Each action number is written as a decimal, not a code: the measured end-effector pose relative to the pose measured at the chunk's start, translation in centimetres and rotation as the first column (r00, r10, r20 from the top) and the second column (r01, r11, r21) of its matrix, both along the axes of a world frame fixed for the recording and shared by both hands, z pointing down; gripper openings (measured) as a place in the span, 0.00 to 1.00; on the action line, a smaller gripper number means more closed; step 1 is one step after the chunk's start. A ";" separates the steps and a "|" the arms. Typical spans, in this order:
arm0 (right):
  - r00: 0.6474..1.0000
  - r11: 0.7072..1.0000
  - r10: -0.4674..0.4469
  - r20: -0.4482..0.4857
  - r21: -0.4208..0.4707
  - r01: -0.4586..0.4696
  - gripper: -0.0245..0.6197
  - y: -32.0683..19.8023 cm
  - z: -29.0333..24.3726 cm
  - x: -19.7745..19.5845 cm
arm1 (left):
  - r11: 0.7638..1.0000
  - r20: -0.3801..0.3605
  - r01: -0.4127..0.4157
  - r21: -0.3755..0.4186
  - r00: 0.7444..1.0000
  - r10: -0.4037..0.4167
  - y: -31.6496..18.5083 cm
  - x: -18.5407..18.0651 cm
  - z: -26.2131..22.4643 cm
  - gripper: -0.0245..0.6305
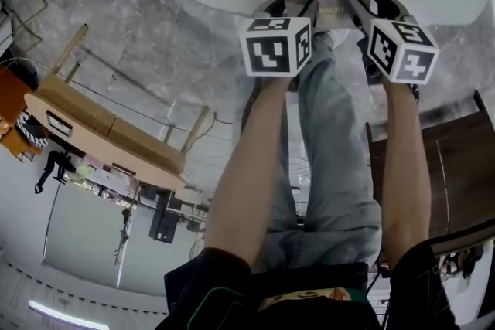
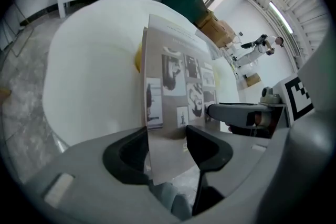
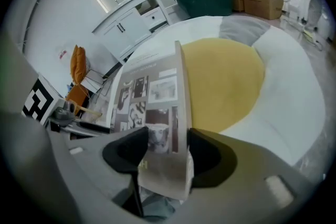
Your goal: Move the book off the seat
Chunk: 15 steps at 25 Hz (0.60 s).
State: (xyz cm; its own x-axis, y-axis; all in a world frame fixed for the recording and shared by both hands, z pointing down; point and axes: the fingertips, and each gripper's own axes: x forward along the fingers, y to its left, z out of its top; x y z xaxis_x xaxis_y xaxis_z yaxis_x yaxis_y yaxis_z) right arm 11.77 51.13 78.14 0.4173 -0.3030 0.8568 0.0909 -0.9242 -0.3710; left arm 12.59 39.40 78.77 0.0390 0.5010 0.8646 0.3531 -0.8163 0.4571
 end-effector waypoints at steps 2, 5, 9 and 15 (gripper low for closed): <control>0.999 0.999 -0.032 -0.016 0.018 0.032 0.42 -2.2 -1.5 0.8 | 0.999 -0.021 0.030 0.020 0.999 -0.030 -2.3 0.5 -1.7 0.40; 0.997 0.997 -0.073 -0.029 0.022 0.074 0.42 -4.8 -3.7 1.2 | 0.997 -0.037 0.069 0.021 0.997 -0.068 -4.9 0.5 -4.0 0.40; 0.988 0.991 -0.137 -0.074 -0.009 0.137 0.41 -7.3 -6.2 2.8 | 0.993 -0.086 0.120 -0.014 0.989 -0.120 -7.4 1.6 -6.2 0.40; 0.973 0.978 -0.209 -0.099 -0.021 0.208 0.40 -11.5 -8.8 3.0 | 0.983 -0.117 0.180 -0.041 0.976 -0.184 -11.7 1.3 -8.7 0.40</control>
State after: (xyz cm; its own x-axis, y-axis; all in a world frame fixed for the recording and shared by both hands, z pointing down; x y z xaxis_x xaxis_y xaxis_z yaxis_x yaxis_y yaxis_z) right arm 14.80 39.65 69.31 0.4294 -0.3836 0.8176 -0.1410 -0.9227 -0.3588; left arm 13.85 27.75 70.05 0.2344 0.5017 0.8327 0.2538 -0.8584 0.4457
